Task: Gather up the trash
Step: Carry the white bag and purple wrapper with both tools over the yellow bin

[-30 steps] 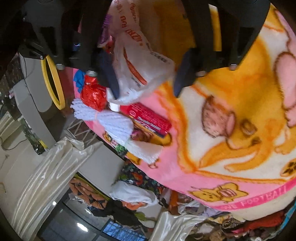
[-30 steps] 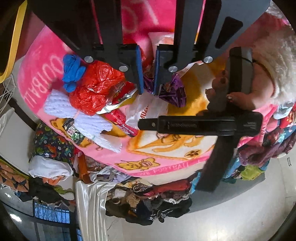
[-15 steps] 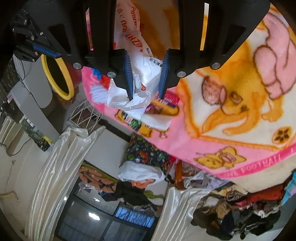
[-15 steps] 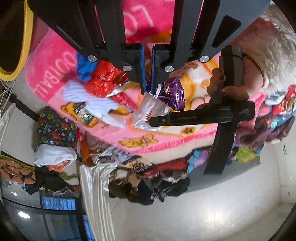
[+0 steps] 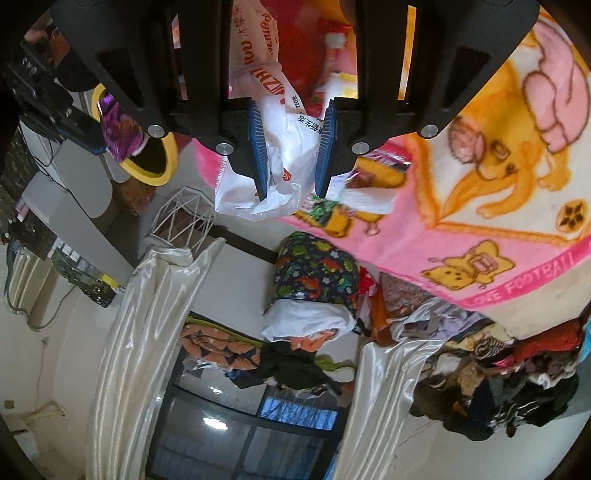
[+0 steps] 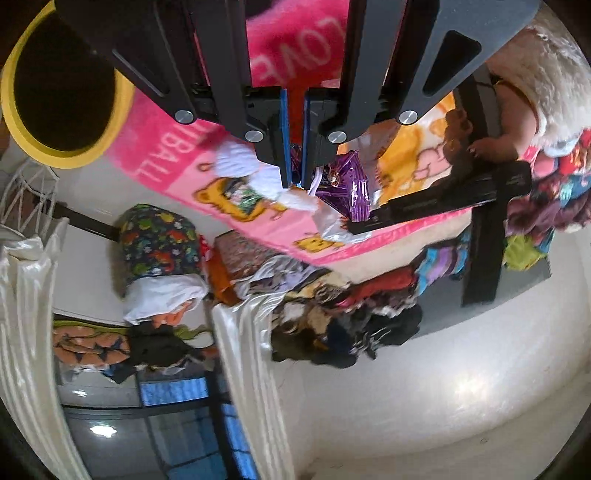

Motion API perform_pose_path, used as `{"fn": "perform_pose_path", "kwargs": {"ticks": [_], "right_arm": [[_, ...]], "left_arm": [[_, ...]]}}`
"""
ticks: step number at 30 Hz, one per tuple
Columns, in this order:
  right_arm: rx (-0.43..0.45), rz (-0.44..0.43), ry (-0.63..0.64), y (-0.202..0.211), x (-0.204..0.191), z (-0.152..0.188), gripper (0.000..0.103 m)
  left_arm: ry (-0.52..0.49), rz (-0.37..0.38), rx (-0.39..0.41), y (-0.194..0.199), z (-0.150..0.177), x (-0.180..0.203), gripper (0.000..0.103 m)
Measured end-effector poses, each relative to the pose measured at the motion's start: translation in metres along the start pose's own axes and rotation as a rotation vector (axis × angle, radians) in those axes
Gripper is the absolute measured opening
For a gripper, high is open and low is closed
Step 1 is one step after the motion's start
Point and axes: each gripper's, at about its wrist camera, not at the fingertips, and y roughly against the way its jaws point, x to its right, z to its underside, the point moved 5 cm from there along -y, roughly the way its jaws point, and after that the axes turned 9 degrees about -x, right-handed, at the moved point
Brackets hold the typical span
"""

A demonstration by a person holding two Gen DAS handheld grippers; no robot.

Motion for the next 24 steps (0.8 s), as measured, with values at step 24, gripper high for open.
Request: {"fn": "perform_pose_path", "kwargs": {"ticks": [24], "right_arm": [[0.126, 0.253, -0.350, 0.100, 0.182, 0.038, 0.005]], "left_arm": [[-0.162, 0.138, -0.023, -0.052, -0.003, 0.164, 0.018]]}}
